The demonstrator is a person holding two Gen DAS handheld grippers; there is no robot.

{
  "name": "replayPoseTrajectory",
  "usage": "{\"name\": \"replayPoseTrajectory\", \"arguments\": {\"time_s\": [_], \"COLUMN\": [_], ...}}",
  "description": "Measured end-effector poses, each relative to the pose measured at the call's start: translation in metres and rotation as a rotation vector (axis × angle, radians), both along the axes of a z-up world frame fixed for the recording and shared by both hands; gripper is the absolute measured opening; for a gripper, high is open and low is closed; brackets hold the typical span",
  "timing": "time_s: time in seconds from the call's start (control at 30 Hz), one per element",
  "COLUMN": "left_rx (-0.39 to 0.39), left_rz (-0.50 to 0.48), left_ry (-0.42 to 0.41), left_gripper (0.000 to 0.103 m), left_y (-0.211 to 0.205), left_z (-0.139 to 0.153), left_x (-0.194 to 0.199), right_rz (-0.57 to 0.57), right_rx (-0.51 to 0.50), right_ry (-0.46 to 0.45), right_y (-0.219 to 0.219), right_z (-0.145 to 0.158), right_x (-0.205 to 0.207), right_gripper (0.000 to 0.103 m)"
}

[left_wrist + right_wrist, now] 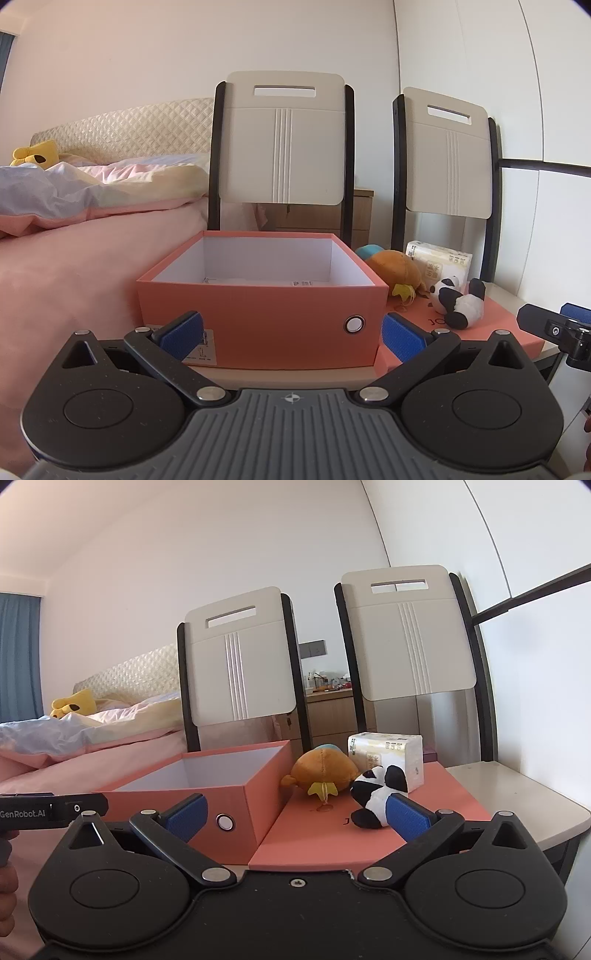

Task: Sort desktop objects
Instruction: 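Move the left tool toward the panda plush beside the pink box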

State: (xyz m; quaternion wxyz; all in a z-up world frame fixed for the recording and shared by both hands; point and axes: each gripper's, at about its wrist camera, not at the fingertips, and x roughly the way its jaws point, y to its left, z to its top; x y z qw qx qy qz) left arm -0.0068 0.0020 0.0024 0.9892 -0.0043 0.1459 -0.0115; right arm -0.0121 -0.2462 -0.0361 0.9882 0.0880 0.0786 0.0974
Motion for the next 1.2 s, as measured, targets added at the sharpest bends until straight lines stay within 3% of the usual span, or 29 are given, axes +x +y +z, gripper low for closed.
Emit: {"name": "replayPoseTrajectory", "arguments": {"time_s": [0.63,0.83,1.1,1.2], "left_rx": [0.01,0.061,0.043,0.018], "left_rz": [0.026,-0.003,-0.003,0.006], "left_ry": [0.01,-0.04,-0.038,-0.043], "left_gripper": [0.103,0.103,0.103,0.103], "left_y": [0.005,-0.002,-0.004,-0.002], "left_z": [-0.003,-0.002,-0.005,-0.013], "left_x": [0.009,0.006,0.015,0.023], "right_rz": [-0.029,-0.038,-0.07,-0.09], "right_rx": [-0.02,-0.051,-0.065,-0.073], "right_ry": [-0.001,-0.028,-0.024,-0.062], "right_y": [-0.001,-0.002,-0.005,-0.005], "right_z": [0.004,0.01,0.015,0.019], "right_x": [0.005,0.007,0.015,0.014], "right_gripper": [0.102,0.102,0.102,0.102]}}
